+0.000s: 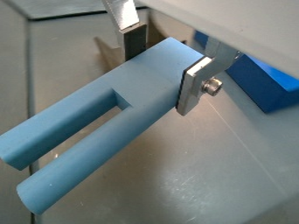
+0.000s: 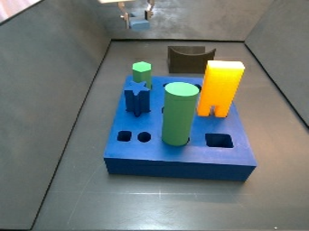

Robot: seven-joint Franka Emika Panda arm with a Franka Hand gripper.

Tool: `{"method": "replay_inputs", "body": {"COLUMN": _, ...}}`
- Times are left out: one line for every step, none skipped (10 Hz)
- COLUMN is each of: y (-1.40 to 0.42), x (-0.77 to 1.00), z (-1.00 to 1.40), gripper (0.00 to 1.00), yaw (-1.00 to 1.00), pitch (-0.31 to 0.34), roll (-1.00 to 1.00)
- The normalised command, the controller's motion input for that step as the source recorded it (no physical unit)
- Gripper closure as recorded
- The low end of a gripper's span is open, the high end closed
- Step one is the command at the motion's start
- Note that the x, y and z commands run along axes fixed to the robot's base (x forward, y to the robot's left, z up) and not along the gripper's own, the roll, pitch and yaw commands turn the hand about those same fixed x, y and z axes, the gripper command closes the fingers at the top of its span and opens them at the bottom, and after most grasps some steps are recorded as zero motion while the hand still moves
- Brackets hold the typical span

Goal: Pick up the square-circle object. Move up. Rotate the square-circle object. Place the square-circle object on the fixture. Regrasp the square-circle object. Move to above the board. Insert the square-circle object.
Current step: Rotate the square-circle object.

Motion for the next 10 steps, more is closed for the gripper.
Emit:
{"method": "replay_inputs", "body": {"y": 0.02, "x": 0.02, "z": 0.00, "gripper": 1.00, "yaw": -1.00, "pitch": -0.034, "roll": -0.05}}
{"method": "replay_inputs", "body": {"y": 0.02, "x": 0.02, "z": 0.00, "gripper": 1.00, "yaw": -1.00, "pitch": -0.045, "roll": -0.07}}
{"method": "replay_inputs", "body": {"y": 0.02, "x": 0.02, "z": 0.00, "gripper": 1.00, "yaw": -0.88, "pitch": -0.048, "roll": -0.07}}
{"method": "replay_inputs", "body": {"y": 0.02, "x": 0.02, "z": 0.00, "gripper": 1.00, "yaw": -0.55, "pitch": -0.047, "roll": -0.07}}
{"method": "replay_inputs", "body": {"y": 0.02, "x": 0.02, "z": 0.00, "gripper": 1.00, "yaw": -0.37, "pitch": -0.047, "roll": -0.07}}
{"method": "replay_inputs", "body": {"y": 0.02, "x": 0.02, "z": 0.00, "gripper": 1.00, "yaw": -0.24, "pitch": -0.046, "roll": -0.07}}
{"method": "replay_inputs", "body": {"y": 0.00, "x": 0.00, "z": -1.00, "gripper": 1.00, "yaw": 0.00, "pitch": 0.000, "roll": 0.00}}
{"method": "replay_inputs", "body": {"y": 0.00, "x": 0.01, "z": -1.00, "gripper": 1.00, "yaw": 0.05, "pitch": -0.009, "roll": 0.00}}
{"method": "replay_inputs", "body": {"y": 0.00, "x": 0.02, "z": -1.00, "gripper": 1.00, "yaw": 0.05, "pitch": -0.033, "roll": -0.01}}
{"method": "replay_inputs", "body": {"y": 0.00, "x": 0.03, "z": -1.00, "gripper": 1.00, "yaw": 0.04, "pitch": -0.046, "roll": -0.04}}
